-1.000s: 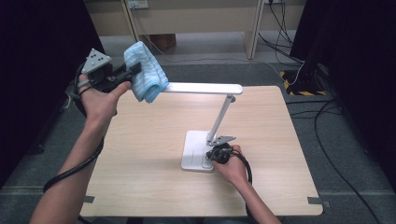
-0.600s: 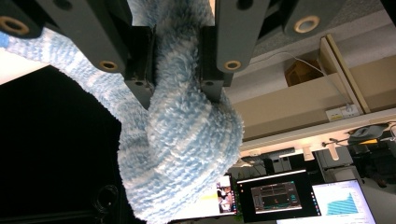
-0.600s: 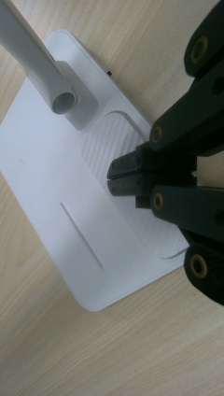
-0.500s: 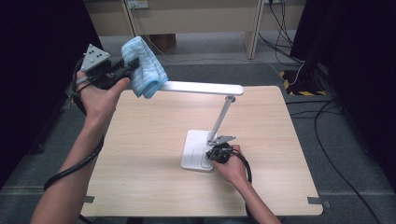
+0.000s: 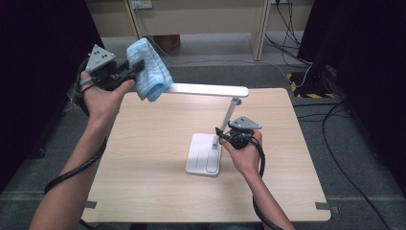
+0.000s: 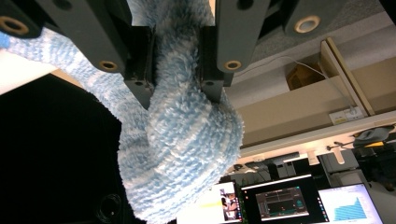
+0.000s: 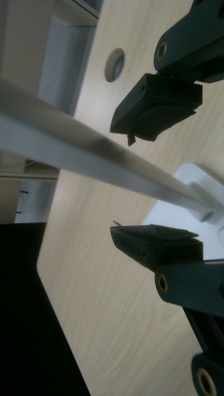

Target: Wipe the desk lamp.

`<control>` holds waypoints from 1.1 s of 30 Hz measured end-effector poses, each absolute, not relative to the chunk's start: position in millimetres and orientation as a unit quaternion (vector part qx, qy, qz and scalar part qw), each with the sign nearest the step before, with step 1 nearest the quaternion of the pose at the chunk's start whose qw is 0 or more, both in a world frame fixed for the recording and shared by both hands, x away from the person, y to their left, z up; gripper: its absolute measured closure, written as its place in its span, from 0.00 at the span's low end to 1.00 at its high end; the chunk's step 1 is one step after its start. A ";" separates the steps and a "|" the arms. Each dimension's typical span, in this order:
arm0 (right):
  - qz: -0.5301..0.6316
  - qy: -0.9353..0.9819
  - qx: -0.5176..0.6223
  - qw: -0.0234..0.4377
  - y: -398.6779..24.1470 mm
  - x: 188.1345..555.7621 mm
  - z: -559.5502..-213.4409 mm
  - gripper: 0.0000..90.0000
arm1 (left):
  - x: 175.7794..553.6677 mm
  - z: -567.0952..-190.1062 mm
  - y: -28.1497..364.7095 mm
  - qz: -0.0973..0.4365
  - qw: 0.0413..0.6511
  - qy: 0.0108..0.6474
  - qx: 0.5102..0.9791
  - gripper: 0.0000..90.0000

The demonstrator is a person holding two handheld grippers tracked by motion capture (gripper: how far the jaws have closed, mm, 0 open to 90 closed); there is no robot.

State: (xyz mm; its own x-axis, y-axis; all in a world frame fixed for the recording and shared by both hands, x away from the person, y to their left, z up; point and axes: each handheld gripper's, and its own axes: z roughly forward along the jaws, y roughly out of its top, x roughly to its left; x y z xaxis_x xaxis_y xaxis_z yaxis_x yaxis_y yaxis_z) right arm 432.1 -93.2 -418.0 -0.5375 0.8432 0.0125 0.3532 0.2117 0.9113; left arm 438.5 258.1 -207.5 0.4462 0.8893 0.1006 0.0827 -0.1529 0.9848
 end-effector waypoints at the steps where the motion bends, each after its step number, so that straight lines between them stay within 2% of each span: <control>1: 0.478 0.735 0.407 0.256 -93.2 432.1 -418.0 0.49 | 438.5 -207.5 258.1 0.376 0.537 0.368 0.660 0.80; 6: 0.477 0.730 0.402 0.278 -89.2 440.3 -408.5 0.58 | 437.1 -197.4 260.7 0.399 0.538 0.364 0.647 0.80; 10: 0.472 0.731 0.401 0.285 -88.7 443.4 -409.1 0.65 | 437.0 -194.9 256.3 0.398 0.542 0.359 0.648 0.80; 18: 0.464 0.734 0.404 0.288 -87.4 443.7 -408.9 0.66 | 449.6 -207.1 235.9 0.373 0.534 0.355 0.671 0.80; 33: 0.462 0.734 0.404 0.292 -85.7 444.1 -409.3 0.67 | 458.4 -222.5 216.0 0.358 0.515 0.348 0.696 0.80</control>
